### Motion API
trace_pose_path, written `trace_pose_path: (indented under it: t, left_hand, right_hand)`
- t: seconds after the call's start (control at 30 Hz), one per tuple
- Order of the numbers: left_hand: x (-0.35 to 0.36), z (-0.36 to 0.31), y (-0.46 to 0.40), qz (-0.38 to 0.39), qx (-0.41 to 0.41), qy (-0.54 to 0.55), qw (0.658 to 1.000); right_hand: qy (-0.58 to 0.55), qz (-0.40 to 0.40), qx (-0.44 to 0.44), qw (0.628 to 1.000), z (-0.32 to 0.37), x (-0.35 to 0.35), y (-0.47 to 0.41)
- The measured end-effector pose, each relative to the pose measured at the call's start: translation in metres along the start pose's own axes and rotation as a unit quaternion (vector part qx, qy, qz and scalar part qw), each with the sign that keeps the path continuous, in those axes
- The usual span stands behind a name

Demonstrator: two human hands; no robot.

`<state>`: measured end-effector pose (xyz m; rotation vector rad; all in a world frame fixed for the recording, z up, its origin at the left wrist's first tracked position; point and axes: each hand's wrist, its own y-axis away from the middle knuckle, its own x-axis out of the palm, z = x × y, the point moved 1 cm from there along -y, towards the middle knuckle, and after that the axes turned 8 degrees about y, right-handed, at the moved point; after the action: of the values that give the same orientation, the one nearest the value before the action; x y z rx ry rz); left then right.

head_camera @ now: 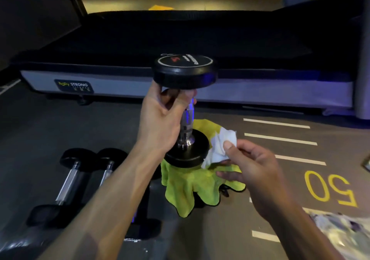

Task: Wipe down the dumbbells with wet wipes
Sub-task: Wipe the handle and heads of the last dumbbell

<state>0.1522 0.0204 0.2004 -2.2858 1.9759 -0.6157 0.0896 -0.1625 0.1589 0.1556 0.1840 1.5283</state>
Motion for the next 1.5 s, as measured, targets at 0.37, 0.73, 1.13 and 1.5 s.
trace_pose_path:
  t: [0.37, 0.73, 1.13, 1.5]
  left_hand:
    - [-0.001, 0.007, -0.011, 0.009, -0.022, -0.071, 0.997]
    - [-0.003, 0.008, -0.019, 0.012, -0.052, -0.031, 0.998]
    - [-0.017, -0.017, -0.033, 0.022, 0.038, -0.144, 0.989]
    - [-0.022, -0.014, -0.04, 0.022, 0.137, -0.298, 0.945]
  right_hand:
    - [0.147, 0.008, 0.008, 0.989, 0.011, 0.001, -0.02]
    - [0.097, 0.0, 0.03, 0.995, 0.014, 0.004, -0.035]
    - [0.192, -0.144, -0.18, 0.954, 0.018, 0.008, -0.039]
    - [0.327, -0.077, -0.229, 0.914, 0.022, 0.049, -0.041]
